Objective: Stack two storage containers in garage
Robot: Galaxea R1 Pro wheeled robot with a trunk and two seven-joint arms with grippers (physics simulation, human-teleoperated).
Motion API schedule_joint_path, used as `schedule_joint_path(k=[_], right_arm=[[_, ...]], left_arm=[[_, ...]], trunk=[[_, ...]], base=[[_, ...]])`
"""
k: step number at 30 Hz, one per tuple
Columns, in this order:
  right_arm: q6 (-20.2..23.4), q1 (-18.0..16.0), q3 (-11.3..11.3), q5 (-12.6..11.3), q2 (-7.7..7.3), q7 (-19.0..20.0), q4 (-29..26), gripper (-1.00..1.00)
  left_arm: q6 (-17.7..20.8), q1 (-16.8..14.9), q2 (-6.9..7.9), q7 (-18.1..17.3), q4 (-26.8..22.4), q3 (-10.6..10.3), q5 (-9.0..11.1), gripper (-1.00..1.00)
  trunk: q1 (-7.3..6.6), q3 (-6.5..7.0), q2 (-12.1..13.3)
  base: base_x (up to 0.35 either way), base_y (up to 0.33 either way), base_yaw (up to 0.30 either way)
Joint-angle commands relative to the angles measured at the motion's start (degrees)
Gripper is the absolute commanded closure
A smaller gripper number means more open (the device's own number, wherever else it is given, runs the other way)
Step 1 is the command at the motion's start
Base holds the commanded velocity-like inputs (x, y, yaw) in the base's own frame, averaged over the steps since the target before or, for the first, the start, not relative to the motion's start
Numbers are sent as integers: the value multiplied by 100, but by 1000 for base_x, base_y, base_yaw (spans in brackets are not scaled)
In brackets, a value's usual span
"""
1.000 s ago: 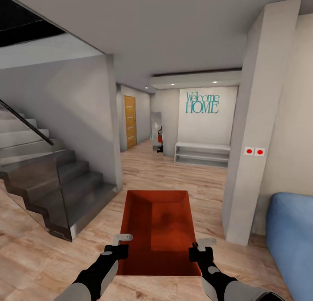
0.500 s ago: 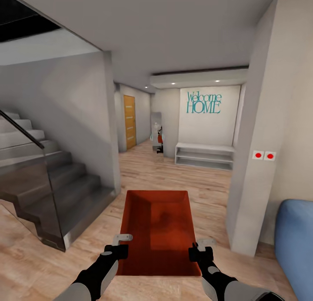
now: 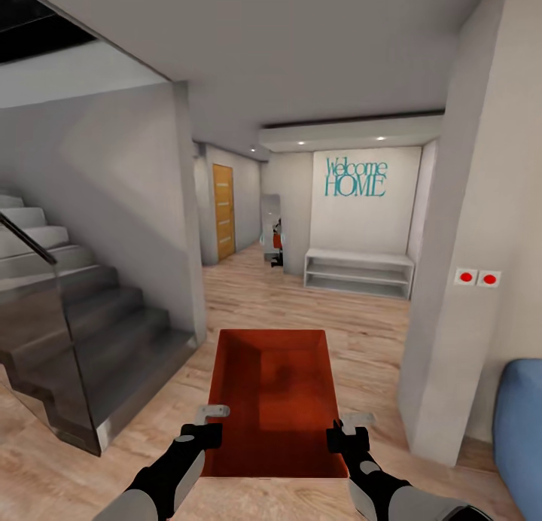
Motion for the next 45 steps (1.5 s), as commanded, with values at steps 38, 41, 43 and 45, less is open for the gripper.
schedule_joint_path(k=[38,41,43,45], right_arm=[[-27,-9,-135,-108,4,-27,6,100],[-23,-9,-135,-108,4,-27,6,100],[-21,-9,-138,-108,-2,-27,6,100],[-20,-9,-137,-108,-4,-27,6,100]], left_arm=[[34,-1,0,79,-12,-49,40,100],[33,-1,1,79,-12,-49,40,100],[33,-1,1,79,-12,-49,40,100],[34,-1,1,79,-12,-49,40,100]], trunk=[[5,-10,-8],[5,-10,-8],[5,-10,-8],[5,-10,-8]], base=[[322,0,0],[322,0,0],[322,0,0],[322,0,0]])
